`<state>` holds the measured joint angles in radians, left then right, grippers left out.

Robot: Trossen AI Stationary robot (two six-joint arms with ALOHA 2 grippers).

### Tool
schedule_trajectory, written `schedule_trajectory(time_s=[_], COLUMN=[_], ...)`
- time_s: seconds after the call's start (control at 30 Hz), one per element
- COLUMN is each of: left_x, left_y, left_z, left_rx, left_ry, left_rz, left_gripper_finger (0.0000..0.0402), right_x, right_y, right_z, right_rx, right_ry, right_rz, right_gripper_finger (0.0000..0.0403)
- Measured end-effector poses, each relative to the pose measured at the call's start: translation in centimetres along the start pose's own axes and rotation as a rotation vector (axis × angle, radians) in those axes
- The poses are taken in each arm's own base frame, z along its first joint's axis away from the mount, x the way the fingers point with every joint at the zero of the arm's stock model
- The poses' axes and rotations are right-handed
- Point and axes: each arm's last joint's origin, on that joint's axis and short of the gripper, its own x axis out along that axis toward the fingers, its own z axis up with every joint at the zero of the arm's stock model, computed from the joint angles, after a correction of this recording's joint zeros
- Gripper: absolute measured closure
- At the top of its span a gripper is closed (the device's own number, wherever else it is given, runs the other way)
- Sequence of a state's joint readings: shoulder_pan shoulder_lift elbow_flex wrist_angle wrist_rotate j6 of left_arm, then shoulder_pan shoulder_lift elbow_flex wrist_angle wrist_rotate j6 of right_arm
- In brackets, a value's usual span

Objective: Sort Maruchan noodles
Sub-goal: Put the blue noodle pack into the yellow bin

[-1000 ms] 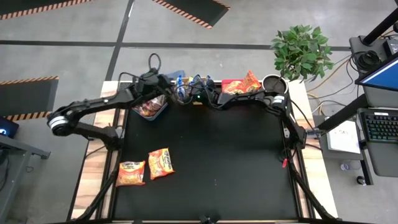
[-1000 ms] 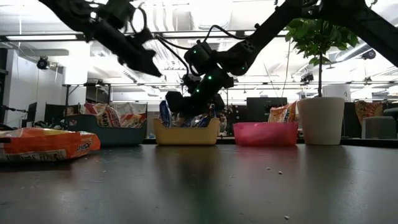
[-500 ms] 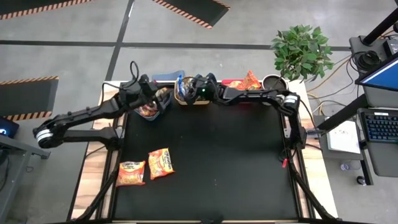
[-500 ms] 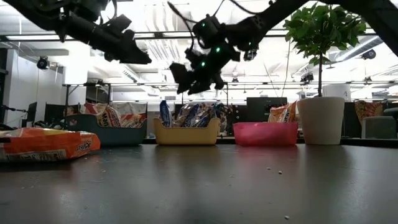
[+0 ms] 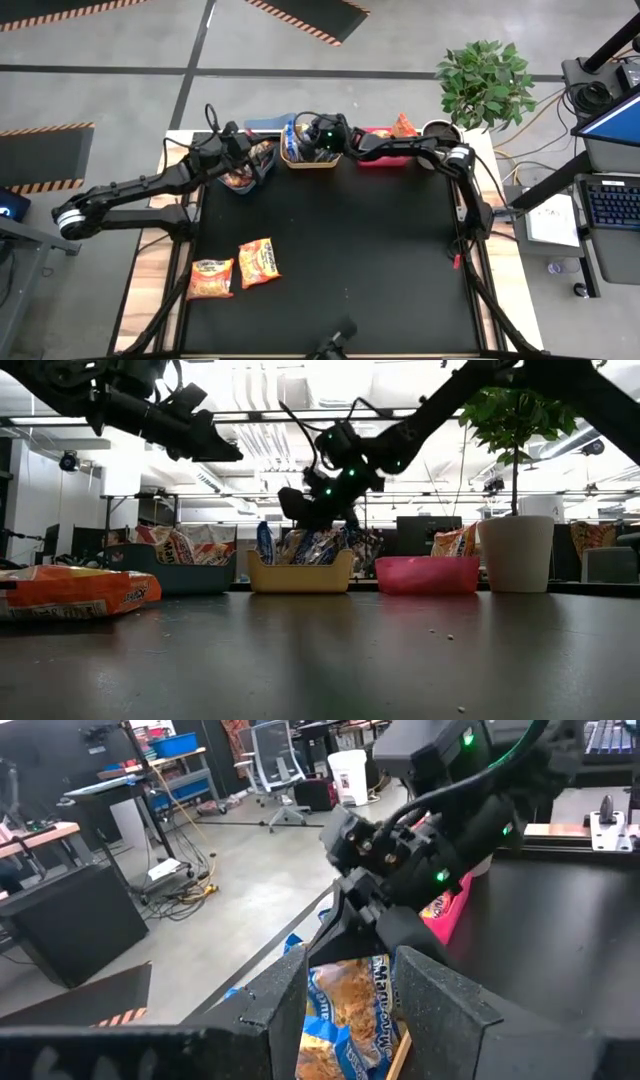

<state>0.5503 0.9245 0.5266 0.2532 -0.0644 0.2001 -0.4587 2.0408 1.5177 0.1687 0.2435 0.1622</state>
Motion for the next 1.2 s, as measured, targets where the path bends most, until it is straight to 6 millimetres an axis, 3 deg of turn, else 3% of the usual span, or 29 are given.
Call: schedule_trajectory(time_s=[0.17, 0.5, 0.83, 1.1, 1.2], left_x=[0.0, 0.0, 0.0, 0.0, 0.0], left_y=[0.0, 0.0, 0.0, 0.0, 0.0], left_z=[-0.1, -0.1, -0.1, -0.1, -0.2], left_rx=[0.001, 0.005, 0.005, 0.002, 0.002], left_ry=[0.012, 0.015, 0.016, 0.015, 0.016], left_rz=[-0.002, -0.002, -0.002, -0.006, -0.006], left_gripper_finger=[0.0264, 0.0264, 0.0264, 0.0264, 0.0264], right_x=[1.2, 1.5, -0.4, 0.9, 1.8], right_y=[0.6, 1.2, 2.3, 4.0, 4.2], right_z=[-1.0, -1.8, 2.1, 0.8, -0.6], right_rx=[0.002, 0.000, -0.010, -0.037, -0.047], right_ry=[-0.033, -0.006, -0.131, -0.157, -0.117], right_rz=[0.100, 0.106, 0.138, 0.175, 0.175], right_gripper_finger=[0.0394, 0.0394, 0.0394, 0.0394, 0.0394])
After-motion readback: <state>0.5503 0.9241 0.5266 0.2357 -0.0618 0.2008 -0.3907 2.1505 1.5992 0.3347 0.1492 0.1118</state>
